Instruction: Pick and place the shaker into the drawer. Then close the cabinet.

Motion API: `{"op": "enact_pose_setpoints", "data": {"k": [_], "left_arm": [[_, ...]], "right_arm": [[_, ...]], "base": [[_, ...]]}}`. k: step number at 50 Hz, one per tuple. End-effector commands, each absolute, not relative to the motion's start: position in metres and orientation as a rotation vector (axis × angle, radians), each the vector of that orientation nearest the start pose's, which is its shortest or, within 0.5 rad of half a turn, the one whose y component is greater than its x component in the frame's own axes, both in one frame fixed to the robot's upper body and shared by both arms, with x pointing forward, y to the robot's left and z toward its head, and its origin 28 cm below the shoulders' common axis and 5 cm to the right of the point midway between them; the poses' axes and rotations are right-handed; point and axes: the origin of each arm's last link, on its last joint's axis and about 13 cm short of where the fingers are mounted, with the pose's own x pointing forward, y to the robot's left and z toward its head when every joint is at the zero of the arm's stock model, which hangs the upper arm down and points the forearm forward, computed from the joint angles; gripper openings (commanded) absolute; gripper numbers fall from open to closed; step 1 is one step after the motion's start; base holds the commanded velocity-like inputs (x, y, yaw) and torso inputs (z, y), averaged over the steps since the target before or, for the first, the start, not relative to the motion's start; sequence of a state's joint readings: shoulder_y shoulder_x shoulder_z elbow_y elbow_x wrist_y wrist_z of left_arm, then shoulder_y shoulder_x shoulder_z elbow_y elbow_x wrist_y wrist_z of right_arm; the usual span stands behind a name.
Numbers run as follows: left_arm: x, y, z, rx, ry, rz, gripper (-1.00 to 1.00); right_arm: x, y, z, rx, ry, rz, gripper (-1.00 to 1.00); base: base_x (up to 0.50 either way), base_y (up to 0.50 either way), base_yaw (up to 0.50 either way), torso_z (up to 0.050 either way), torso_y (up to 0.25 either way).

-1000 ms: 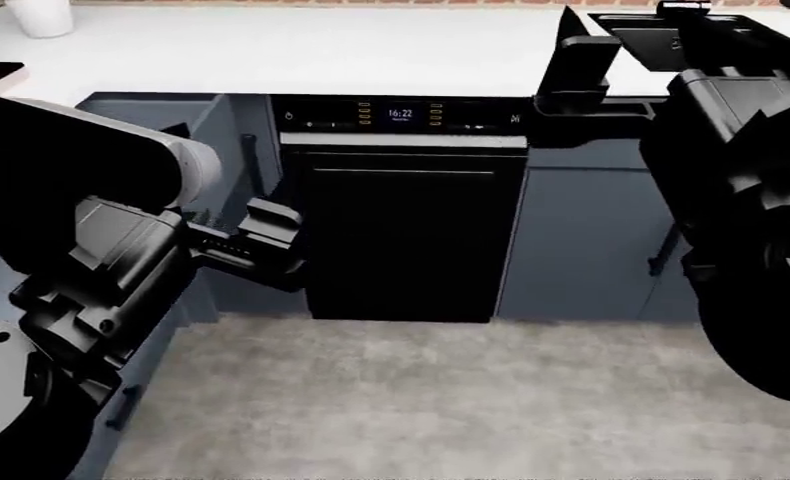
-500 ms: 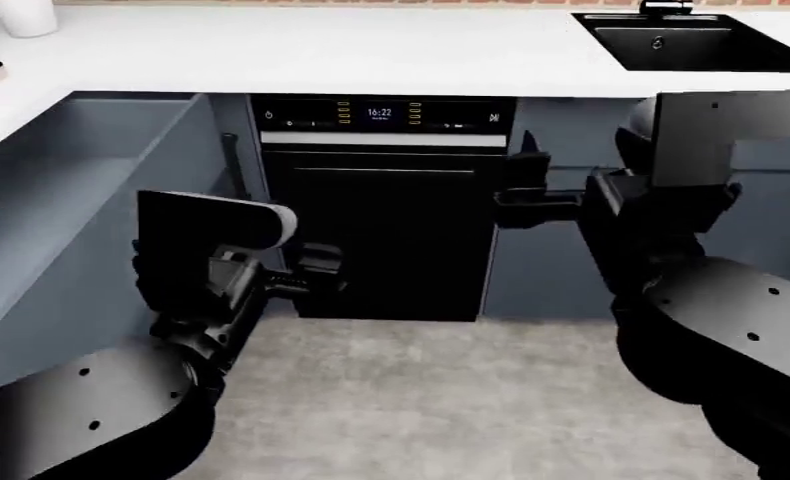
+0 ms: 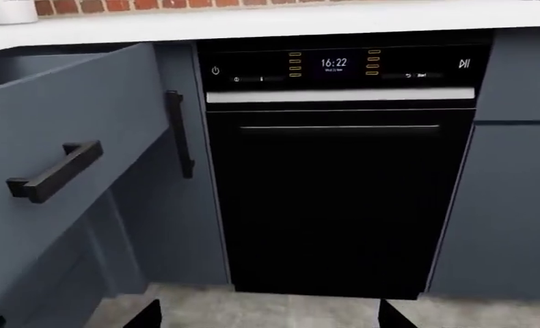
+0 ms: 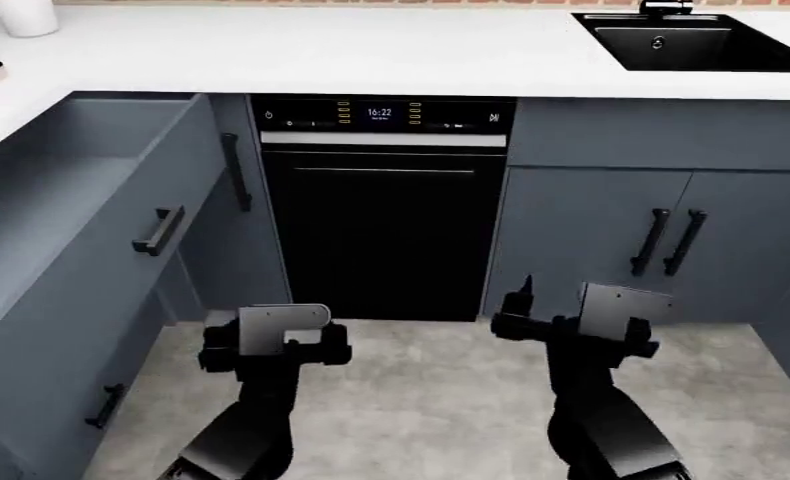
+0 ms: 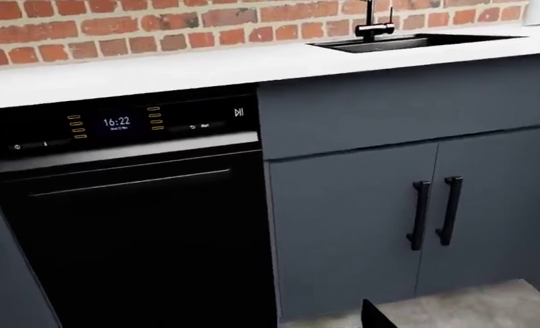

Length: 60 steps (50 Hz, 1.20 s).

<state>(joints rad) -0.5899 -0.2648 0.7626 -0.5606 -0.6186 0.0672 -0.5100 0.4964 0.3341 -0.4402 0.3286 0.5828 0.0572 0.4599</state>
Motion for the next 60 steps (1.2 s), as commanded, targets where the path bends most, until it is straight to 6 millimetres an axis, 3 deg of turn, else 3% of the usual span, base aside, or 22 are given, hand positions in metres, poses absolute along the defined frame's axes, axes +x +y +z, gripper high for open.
{"op": "enact_pose_setpoints", "data": {"k": [1,7,16,43,60], "left_arm": [[0.305,0.183,-0.01,0.022,0.147,0.077,1.0],[0.317,0.177,-0.023,0.095,0.173,0.093,1.0],[0.315,0.173,-0.027,0.133,0.22,0.047,1.0],[0.31,0.18,-0.02,0.082,0.167,0.052,1.0],[0.311,0.18,-0.018,0.073,0.126,0.045,1.0]], "right_arm": [[0.287,-0.109,-0.004,0.025,0.063,-0.057,1.0],[0.304,-0.103,-0.017,-0.04,0.155,-0.065,1.0],[0.316,-0.097,-0.028,-0.114,0.237,-0.073,1.0],[0.308,-0.104,-0.021,-0.082,0.161,-0.054,1.0],[0.307,-0.103,-0.019,-0.098,0.135,-0.034,1.0]], "base": [[0.0,0.0,0.0,0.0,0.0],[0.0,0.0,0.0,0.0,0.0],[0.0,0.0,0.0,0.0,0.0],[0.0,0.0,0.0,0.0,0.0],[0.5,0.02,0.0,0.0,0.0]]}}
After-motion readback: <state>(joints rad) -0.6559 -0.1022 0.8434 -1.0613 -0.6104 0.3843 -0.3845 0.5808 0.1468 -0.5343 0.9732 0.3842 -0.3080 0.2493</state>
